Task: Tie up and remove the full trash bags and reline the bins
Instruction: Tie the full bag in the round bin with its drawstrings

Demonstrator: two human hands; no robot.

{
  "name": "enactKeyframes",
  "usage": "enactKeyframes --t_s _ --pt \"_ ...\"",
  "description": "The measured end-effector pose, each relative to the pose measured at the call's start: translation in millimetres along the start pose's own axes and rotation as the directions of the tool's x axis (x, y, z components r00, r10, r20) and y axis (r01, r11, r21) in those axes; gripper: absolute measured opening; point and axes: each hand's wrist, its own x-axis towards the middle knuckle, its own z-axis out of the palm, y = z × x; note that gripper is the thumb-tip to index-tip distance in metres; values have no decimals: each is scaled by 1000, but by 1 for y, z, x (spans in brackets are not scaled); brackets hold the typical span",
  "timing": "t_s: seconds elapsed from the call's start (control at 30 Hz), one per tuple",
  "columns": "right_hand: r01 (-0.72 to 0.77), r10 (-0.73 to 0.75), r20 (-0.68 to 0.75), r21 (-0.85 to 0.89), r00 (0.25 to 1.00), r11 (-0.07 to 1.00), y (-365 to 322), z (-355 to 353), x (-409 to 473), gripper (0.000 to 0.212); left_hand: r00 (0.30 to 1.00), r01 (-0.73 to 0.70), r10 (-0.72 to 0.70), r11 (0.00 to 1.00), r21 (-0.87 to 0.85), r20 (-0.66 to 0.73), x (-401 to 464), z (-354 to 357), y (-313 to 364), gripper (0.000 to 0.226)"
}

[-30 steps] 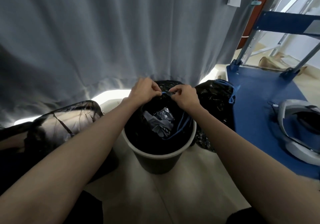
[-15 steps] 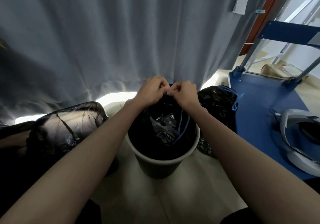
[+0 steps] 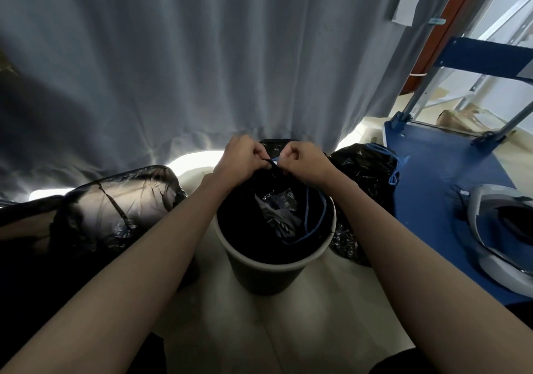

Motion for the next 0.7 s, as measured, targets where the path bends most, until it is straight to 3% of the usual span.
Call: enactKeyframes --t_s 0.07,0.17,0.27,0.4,0.57,0.63,0.7 --pt "11 -9 25 -87 1000 996 2 -2 1 8 1000 -8 8 1000 6 -4 -1 0 2 11" --pt "28 -29 -3 -57 1000 998 6 -3 1 6 1000 -13 13 999 49 12 -3 5 5 12" --pt "32 -22 -78 132 997 991 4 -5 -1 9 1000 -7 8 997 77 -17 -4 9 5 13" --pt "58 -13 -100 470 995 881 -4 -12 -6 11 999 36 -35 992 121 -9 -5 8 0 11" --pt "56 -9 -90 535 996 843 7 -8 -10 16 990 97 -112 982 159 88 -9 9 -10 54" --pt "73 -14 -116 519 993 852 9 -7 -9 12 990 79 -96 985 153 104 -7 5 -8 44" --pt "94 -25 -150 478 988 873 8 -9 -7 9 996 33 -34 999 9 79 -5 -3 1 19"
